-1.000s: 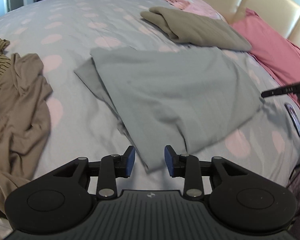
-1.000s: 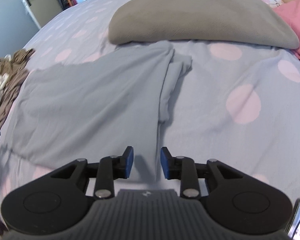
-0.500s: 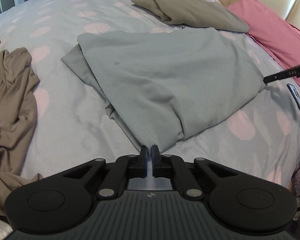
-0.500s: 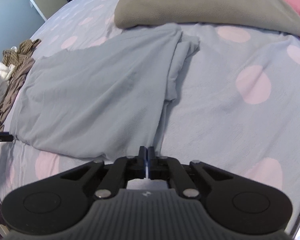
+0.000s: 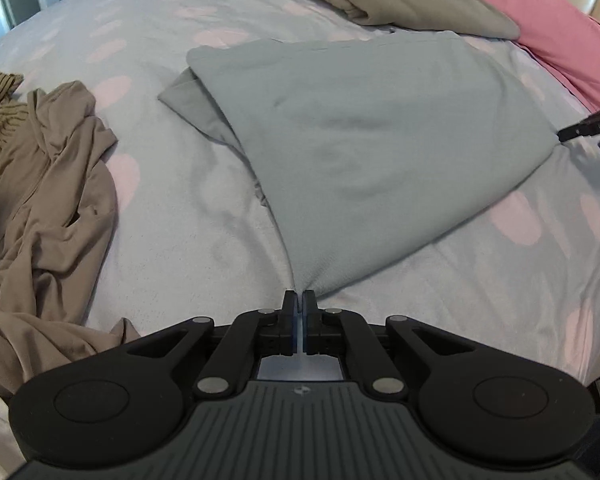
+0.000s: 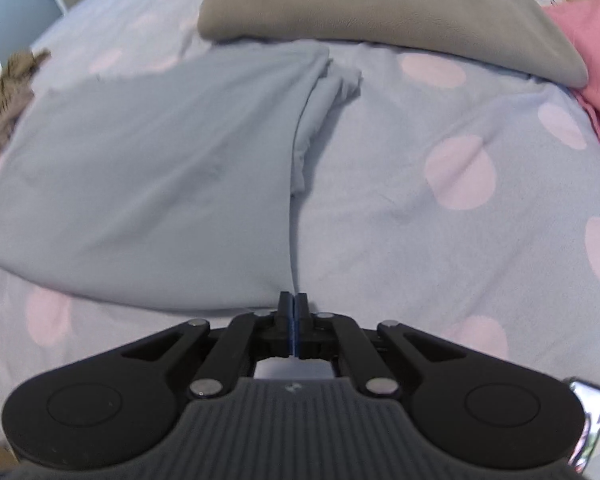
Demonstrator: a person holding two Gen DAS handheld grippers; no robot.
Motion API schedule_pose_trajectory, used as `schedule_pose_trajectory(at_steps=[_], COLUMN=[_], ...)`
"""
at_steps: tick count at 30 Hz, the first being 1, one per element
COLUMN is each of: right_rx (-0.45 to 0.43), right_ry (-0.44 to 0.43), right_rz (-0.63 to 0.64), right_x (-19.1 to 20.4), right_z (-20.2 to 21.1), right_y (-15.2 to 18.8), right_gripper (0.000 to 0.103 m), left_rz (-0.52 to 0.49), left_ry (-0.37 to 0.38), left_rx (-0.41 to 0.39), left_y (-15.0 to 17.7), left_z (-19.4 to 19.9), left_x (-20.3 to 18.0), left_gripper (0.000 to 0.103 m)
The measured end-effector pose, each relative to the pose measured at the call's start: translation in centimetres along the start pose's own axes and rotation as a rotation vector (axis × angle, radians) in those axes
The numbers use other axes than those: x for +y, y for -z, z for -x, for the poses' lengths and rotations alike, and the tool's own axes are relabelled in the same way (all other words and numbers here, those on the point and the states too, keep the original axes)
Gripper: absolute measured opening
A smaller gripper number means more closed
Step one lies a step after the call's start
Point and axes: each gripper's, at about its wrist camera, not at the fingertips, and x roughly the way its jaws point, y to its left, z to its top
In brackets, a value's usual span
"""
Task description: Fold clothes
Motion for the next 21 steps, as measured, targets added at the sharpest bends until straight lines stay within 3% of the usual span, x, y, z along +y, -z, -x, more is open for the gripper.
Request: schedule_pose_trajectory(at_steps=[5, 8, 11, 12, 13, 15, 21], right_rx=[0.021, 0.016, -0.038, -0.057, -0.076, -0.103, -0.117], right_ry=[0.008, 0.078, 0.003, -0.026, -0.047, -0.076, -0.122], right_rz=[0.034, 0.038, -0.101, -0.141, -0.167, -0.204, -0.29], right_x=[0.1, -0.5, -2.4, -2.8, -3.0, -2.6, -1.7], right_z=[0.5, 1.2, 2.1, 2.4, 2.7, 2.7, 0.8], right_y=[0.0, 0.3, 0.1, -0.1, -0.5, -1.6, -4.9], right_gripper=[0.001, 0.007, 0.009, 0.015, 0.028, 0.037, 0.039], left_rz=[-0.026, -0.005, 0.055, 0.074, 0.094, 0.128, 0.178], left_ry=[-0.031, -0.06, -0.059, -0.056, -0.053, -0.044, -0.019], left_rx=[0.049, 0.033, -0.035, -0.062, -0.088, -0.122, -0.138], left_y=[0.5, 0.5, -0.4, -0.9, -1.5, -2.8, -7.0], left_z=[-0.6, 0.1, 1.4, 1.7, 2.1, 2.3, 0.9], left_x=[-0.1, 0.5, 1.1, 1.2, 1.3, 1.5, 0.9], left_gripper=[0.0, 0.001, 0.003, 0.005, 0.009, 0.013, 0.014])
